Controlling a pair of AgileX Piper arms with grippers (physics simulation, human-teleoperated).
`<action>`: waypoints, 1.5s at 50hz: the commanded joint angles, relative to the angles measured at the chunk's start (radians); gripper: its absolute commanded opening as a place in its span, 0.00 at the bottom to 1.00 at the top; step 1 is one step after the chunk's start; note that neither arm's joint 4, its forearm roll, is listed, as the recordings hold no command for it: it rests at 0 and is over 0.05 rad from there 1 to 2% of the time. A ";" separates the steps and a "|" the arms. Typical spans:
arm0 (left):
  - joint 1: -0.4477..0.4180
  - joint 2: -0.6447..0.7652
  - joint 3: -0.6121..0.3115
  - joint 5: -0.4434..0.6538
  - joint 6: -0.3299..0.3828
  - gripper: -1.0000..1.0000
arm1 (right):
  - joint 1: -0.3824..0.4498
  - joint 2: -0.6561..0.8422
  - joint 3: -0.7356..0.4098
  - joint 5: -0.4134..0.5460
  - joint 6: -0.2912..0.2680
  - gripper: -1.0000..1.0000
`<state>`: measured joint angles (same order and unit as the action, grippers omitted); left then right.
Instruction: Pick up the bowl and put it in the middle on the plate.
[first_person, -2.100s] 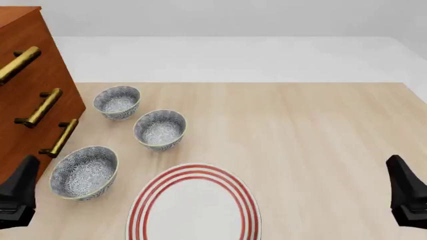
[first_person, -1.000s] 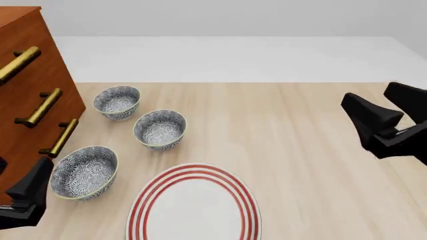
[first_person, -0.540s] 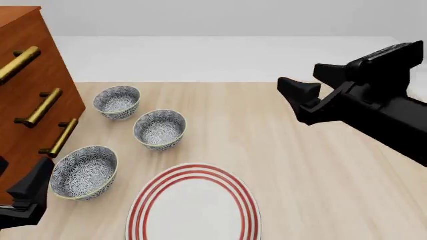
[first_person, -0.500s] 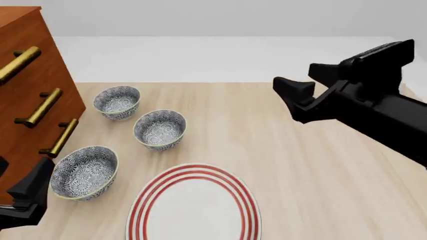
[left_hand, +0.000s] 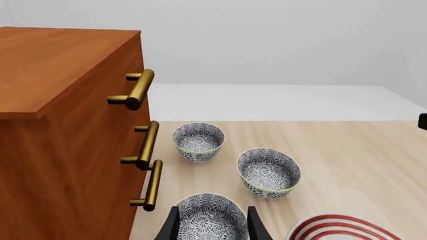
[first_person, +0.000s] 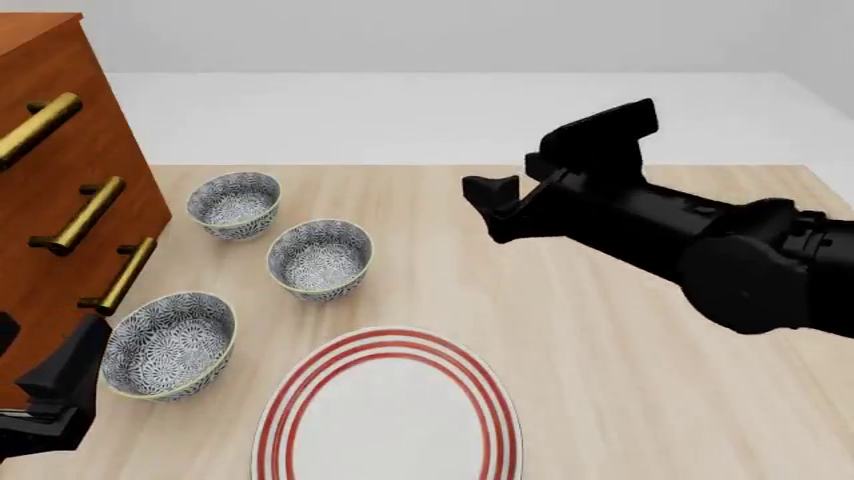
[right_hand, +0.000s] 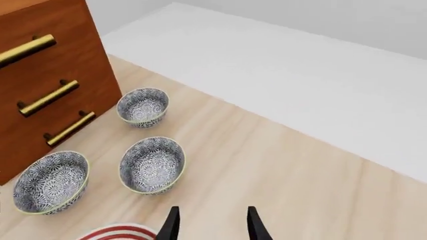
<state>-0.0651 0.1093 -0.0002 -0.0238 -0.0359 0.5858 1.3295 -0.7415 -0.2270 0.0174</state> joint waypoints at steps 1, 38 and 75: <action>-0.005 0.013 0.000 -0.007 -0.001 1.00 | 0.025 0.114 -0.075 -0.002 0.022 1.00; -0.011 0.045 0.000 -0.023 -0.007 1.00 | 0.123 0.410 -0.474 0.214 0.057 1.00; -0.005 0.046 0.000 -0.032 -0.018 1.00 | 0.144 0.716 -0.787 0.449 0.164 1.00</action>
<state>-0.0702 0.1531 -0.0002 -0.0540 -0.0492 0.7457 1.9737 -1.4532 0.1682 0.1633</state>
